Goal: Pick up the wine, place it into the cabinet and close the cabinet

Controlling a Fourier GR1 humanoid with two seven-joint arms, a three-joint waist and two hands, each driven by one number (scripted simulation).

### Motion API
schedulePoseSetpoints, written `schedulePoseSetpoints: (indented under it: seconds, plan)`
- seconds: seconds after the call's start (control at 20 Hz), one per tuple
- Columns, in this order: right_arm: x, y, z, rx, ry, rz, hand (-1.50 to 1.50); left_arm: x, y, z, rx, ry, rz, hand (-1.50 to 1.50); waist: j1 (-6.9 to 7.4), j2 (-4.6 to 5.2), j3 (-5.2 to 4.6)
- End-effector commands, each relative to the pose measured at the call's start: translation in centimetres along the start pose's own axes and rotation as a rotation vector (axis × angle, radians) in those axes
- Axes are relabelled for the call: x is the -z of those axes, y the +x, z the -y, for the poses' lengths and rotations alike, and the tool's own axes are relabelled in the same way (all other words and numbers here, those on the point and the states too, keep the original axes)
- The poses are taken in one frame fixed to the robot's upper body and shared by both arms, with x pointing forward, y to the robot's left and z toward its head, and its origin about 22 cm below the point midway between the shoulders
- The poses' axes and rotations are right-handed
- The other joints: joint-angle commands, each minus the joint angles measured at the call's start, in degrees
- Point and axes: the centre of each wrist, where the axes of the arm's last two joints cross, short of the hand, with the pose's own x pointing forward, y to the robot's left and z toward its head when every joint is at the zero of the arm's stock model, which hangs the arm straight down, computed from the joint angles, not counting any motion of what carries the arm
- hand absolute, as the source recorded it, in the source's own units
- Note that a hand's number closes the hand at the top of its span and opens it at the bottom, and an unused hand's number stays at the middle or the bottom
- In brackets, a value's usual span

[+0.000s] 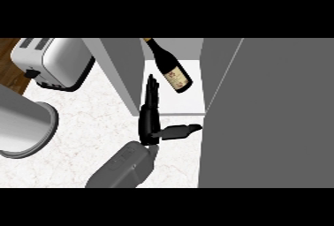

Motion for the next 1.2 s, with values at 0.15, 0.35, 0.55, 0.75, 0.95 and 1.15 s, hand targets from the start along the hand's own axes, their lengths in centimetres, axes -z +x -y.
schedulePoseSetpoints:
  seconds: [0.15, 0.35, 0.55, 0.75, 0.95, 1.15]
  plan:
    - [-1.9, 2.3, -0.2, 0.004, -0.012, 0.030, -1.50, -3.6, 4.3, 2.5, -0.046, 0.004, 0.016, -1.50, 0.70, -0.06, -0.01]
    - [-2.0, 1.7, -0.2, 0.004, -0.015, 0.047, -1.50, -5.6, 5.6, 1.6, -0.074, 0.029, 0.043, -1.50, 0.60, 0.03, 0.00]
    - [-2.2, 1.3, -0.1, -0.002, -0.010, 0.039, -1.50, -7.3, 7.5, -0.2, -0.050, 0.065, 0.061, -1.50, 0.66, 0.01, 0.02]
    - [-2.2, 0.8, 0.4, 0.006, -0.005, 0.030, -1.50, -10.6, 8.7, -0.1, -0.055, 0.082, 0.043, -1.50, 0.59, 0.07, 0.02]
    - [-2.3, 1.9, 1.2, 0.003, 0.028, 0.034, -1.50, -12.2, 10.3, -2.3, -0.096, 0.038, 0.068, -1.50, 0.53, 0.07, 0.01]
    - [-1.8, 2.0, 0.6, 0.037, 0.100, -0.013, -1.50, -13.5, 10.6, -3.3, -0.099, -0.020, 0.067, -1.50, 0.49, 0.11, -0.02]
